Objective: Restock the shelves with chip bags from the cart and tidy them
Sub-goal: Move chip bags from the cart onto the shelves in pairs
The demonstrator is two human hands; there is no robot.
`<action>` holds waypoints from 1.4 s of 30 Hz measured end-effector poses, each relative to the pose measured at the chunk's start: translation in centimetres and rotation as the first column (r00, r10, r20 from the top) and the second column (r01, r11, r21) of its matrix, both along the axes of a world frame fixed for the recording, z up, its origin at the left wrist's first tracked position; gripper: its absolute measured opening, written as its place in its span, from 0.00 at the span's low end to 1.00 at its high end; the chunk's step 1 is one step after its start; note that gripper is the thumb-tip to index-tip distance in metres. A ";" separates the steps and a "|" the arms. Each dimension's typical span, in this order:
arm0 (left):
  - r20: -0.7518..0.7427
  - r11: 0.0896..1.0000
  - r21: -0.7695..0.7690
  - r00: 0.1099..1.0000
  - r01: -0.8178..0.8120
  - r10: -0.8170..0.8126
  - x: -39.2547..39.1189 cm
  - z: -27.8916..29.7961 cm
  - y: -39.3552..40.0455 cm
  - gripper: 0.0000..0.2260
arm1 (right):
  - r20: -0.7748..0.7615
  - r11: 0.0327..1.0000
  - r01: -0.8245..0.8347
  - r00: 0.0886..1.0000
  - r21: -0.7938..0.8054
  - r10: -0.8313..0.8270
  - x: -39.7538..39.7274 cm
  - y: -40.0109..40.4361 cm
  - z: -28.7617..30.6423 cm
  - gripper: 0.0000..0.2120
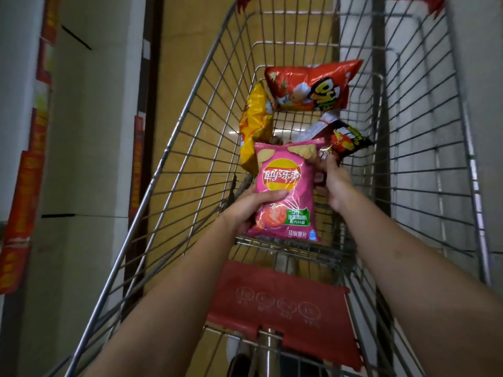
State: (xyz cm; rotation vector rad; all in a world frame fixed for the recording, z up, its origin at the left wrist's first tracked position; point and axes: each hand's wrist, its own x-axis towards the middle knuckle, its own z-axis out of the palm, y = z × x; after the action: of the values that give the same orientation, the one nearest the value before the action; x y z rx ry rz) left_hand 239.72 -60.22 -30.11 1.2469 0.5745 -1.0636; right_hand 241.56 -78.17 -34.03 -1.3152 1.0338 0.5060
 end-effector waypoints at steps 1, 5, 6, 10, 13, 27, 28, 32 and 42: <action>0.009 1.000 -0.010 1.000 -0.020 0.020 0.0 0.8 -0.2 0.19 | 0.007 1.000 -0.025 1.000 -0.012 0.025 -0.6 -0.3 0.7 0.23; 0.014 0.989 -0.055 0.990 -0.138 0.139 0.5 3.5 -0.5 0.35 | 0.065 0.997 -0.053 0.996 -0.050 0.057 -2.6 -0.6 3.3 0.23; 0.004 0.980 -0.080 0.983 -0.182 0.183 0.7 4.1 -0.4 0.40 | 0.076 0.996 -0.070 0.994 -0.058 0.074 -3.2 -0.6 4.2 0.25; 0.028 0.958 -0.112 0.963 -0.263 0.267 0.7 7.6 0.2 0.25 | 0.091 0.986 -0.127 0.986 -0.108 0.137 -5.8 -0.1 7.6 0.27; 0.058 0.982 -0.065 0.982 -0.177 0.180 1.0 10.2 0.4 0.17 | 0.120 0.972 -0.176 0.973 -0.158 0.196 -6.9 0.3 9.8 0.25; 0.222 0.981 -0.128 0.968 0.147 -0.117 0.0 20.9 4.6 0.48 | 0.363 0.952 -0.245 0.883 -0.184 0.298 -9.4 2.0 22.0 0.14; 0.240 0.980 -0.123 0.963 0.154 -0.121 -0.1 21.7 5.3 0.47 | 0.383 0.947 -0.271 0.868 -0.173 0.318 -9.7 2.4 22.9 0.19; 0.330 0.978 -0.117 0.936 0.172 -0.125 -0.9 25.5 8.5 0.49 | 0.406 0.904 -0.250 0.829 -0.346 0.385 -10.6 5.0 26.1 0.27; 0.492 0.905 -0.124 0.817 0.407 -0.300 -3.4 33.7 14.0 0.47 | 0.540 0.891 0.102 0.824 -0.442 0.174 -13.0 10.7 34.7 0.05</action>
State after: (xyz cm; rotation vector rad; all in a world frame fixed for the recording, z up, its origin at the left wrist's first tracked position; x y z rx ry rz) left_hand 236.36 -46.23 3.60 1.3752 -0.1586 -1.0499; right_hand 228.56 -67.48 0.65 -1.7646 0.6291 -0.1354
